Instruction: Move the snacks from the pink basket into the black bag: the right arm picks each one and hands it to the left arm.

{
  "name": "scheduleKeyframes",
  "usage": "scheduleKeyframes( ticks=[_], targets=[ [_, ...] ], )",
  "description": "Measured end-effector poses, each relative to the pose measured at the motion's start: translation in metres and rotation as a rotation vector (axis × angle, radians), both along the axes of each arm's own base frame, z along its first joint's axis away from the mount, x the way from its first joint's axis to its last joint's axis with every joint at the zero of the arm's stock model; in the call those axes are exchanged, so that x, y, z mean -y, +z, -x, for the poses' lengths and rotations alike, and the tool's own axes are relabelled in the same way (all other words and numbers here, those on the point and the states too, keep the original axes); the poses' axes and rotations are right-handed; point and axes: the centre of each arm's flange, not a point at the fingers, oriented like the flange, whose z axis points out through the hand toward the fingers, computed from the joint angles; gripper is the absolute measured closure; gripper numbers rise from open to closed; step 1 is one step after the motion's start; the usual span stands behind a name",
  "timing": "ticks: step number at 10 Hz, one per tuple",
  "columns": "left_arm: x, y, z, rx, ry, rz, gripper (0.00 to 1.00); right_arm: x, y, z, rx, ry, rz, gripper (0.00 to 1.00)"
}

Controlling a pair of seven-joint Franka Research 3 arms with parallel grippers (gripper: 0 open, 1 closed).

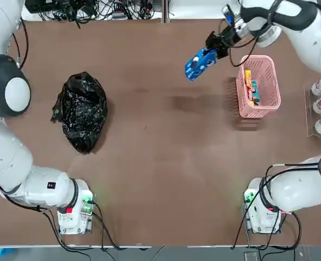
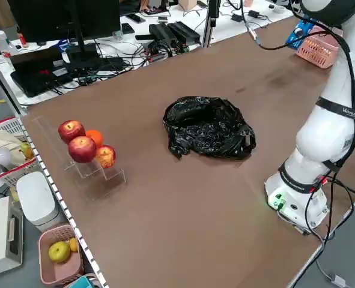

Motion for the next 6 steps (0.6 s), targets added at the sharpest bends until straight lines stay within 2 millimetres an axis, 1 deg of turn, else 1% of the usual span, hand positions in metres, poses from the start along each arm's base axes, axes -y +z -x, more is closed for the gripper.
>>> scheduleKeyframes(
  ticks=[2,4,5,6],
  targets=[
    [0.035,-0.012,-0.001,-0.023,0.162,0.032,0.0,-0.055,-0.003,0.014,-0.001,-0.07,-0.092,0.6],
    [0.069,-0.032,0.002,-0.072,0.284,0.02,0.0,-0.112,0.005,0.026,-0.015,-0.13,-0.198,0.6],
    [0.086,-0.039,0.005,-0.095,0.317,0.022,0.0,-0.135,0.008,0.028,-0.035,-0.15,-0.238,0.6],
    [0.104,-0.041,0.01,-0.114,0.349,0.043,0.0,-0.153,0.01,0.024,-0.064,-0.171,-0.274,0.6]
  ],
)
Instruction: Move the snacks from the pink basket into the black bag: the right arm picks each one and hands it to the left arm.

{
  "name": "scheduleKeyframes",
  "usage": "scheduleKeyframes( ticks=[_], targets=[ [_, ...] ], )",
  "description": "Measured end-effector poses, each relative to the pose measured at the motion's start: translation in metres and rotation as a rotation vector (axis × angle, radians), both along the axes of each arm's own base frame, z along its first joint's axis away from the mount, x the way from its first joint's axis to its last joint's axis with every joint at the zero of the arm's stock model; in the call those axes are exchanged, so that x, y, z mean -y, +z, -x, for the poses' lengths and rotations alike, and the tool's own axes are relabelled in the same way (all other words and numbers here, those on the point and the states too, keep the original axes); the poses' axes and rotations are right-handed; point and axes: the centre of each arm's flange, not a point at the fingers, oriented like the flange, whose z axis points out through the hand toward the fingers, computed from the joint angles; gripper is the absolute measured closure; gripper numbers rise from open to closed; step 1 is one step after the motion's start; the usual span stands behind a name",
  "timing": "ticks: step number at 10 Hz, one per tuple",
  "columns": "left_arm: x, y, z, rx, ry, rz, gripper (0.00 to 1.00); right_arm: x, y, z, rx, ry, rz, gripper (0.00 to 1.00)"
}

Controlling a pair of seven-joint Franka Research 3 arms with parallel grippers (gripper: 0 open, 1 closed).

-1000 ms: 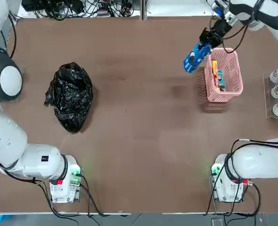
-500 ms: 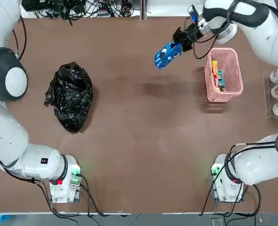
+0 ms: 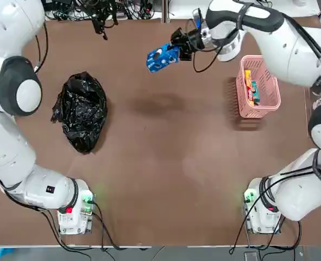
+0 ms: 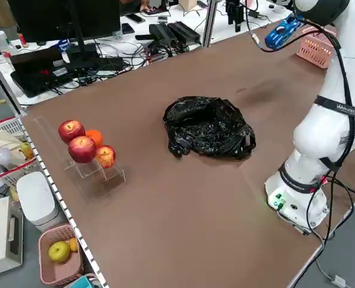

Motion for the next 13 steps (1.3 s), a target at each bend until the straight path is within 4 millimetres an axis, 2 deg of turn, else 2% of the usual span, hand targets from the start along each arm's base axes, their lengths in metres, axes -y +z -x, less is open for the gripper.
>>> scheduleKeyframes(
  ticks=[2,4,7,10,13],
  targets=[
    [0.026,0.001,0.007,-0.009,0.072,0.016,0.0,-0.028,0.002,-0.009,-0.026,-0.04,-0.049,0.6],
    [0.04,0.002,0.011,-0.007,0.122,0.017,0.0,-0.047,0.004,-0.014,-0.035,-0.068,-0.064,0.6],
    [0.067,-0.004,0.014,-0.039,0.236,0.063,0.0,-0.079,0.016,-0.011,-0.061,-0.105,-0.089,0.6],
    [0.061,-0.007,0.009,-0.054,0.273,0.072,0.0,-0.097,0.017,-0.004,-0.072,-0.153,-0.082,0.6],
    [0.057,-0.007,0.011,-0.078,0.266,0.058,0.0,-0.106,0.019,0.0,-0.095,-0.166,-0.088,0.6]
  ],
)
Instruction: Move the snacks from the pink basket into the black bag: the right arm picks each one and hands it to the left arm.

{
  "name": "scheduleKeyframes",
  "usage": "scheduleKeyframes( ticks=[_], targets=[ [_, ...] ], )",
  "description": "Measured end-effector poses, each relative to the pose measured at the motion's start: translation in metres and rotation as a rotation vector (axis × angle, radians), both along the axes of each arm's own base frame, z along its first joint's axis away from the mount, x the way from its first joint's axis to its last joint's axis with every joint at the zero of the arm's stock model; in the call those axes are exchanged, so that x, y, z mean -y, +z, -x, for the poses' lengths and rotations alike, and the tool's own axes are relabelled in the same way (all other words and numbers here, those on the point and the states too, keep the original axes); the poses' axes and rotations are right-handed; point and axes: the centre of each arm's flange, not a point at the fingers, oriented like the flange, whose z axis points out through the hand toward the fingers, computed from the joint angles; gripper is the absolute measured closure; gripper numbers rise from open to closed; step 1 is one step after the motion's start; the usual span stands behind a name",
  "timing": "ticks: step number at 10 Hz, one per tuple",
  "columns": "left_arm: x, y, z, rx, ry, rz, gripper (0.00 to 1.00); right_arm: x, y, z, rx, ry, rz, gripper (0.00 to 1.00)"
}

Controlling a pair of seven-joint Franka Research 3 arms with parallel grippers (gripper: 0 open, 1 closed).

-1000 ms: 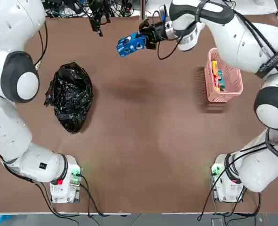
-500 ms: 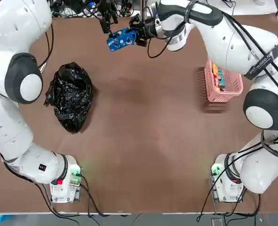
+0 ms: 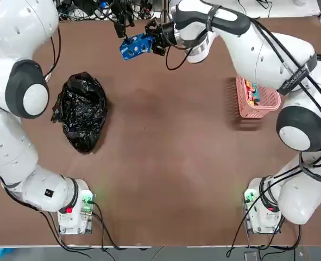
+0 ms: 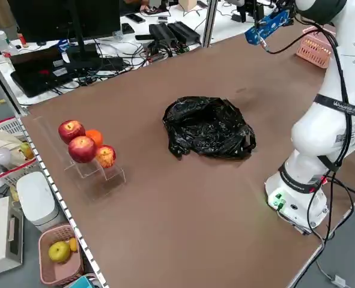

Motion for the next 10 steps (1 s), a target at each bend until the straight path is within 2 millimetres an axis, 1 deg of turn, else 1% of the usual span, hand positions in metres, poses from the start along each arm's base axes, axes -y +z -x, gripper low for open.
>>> scheduleKeyframes(
  ticks=[3,4,6,8,10],
  targets=[
    [0.001,-0.005,0.014,-0.083,-0.069,-0.027,0.0,-0.014,0.01,0.011,-0.011,-0.003,-0.019,0.6],
    [0.0,-0.003,0.016,-0.093,-0.078,-0.029,0.0,-0.015,0.012,0.011,-0.013,-0.003,-0.025,0.6],
    [-0.001,0.007,0.018,-0.102,-0.1,-0.027,0.0,-0.017,0.016,0.009,-0.009,-0.004,-0.033,0.6],
    [0.002,0.01,0.027,-0.135,-0.129,-0.033,0.0,-0.015,0.012,0.005,-0.01,-0.013,-0.027,0.6],
    [0.015,0.007,0.035,-0.145,-0.154,-0.03,0.01,-0.015,0.007,0.001,-0.014,-0.013,-0.023,0.6]
  ],
)
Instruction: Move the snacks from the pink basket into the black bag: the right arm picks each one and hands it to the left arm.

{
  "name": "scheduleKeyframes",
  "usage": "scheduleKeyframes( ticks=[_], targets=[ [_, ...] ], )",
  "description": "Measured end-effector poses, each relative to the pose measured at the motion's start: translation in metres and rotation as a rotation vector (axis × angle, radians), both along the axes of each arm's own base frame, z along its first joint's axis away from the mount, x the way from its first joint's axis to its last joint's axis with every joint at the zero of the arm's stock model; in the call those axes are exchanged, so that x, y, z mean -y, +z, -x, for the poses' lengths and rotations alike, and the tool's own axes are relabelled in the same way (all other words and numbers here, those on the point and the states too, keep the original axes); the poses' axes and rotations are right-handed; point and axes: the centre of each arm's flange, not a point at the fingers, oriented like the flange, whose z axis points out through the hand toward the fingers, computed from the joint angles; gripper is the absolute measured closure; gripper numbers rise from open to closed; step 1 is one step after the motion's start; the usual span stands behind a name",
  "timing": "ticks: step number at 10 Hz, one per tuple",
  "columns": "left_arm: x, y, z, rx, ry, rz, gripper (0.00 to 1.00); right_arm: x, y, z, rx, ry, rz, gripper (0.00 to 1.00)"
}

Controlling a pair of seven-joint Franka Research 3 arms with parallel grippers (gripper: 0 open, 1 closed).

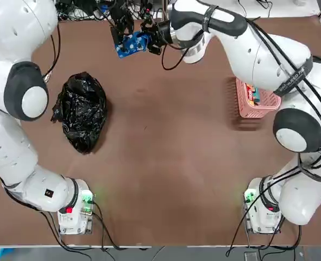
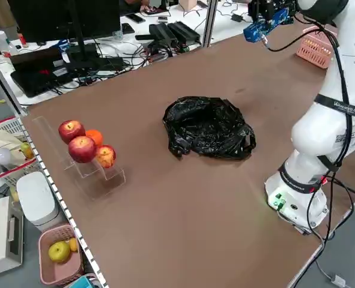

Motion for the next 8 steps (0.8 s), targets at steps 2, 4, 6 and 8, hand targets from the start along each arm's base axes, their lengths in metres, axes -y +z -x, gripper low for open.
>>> scheduleKeyframes(
  ticks=[2,4,6,8],
  targets=[
    [0.0017,-0.0019,0.0001,-0.002,-0.002,0.0,0.05,-0.0011,-0.0013,0.0007,-0.002,0.003,0.001,0.6],
    [0.0022,-0.0037,-0.001,0.0,-0.001,0.002,0.11,-0.0016,-0.0022,0.0011,-0.003,0.004,0.002,0.6],
    [0.0013,-0.0038,-0.0026,0.005,0.002,0.004,0.39,-0.0045,-0.0014,0.0036,-0.003,0.012,-0.001,0.6],
    [0.0003,-0.0028,-0.0032,0.006,0.002,0.005,0.41,-0.0054,-0.0003,0.004,-0.001,0.011,-0.002,0.6]
  ],
)
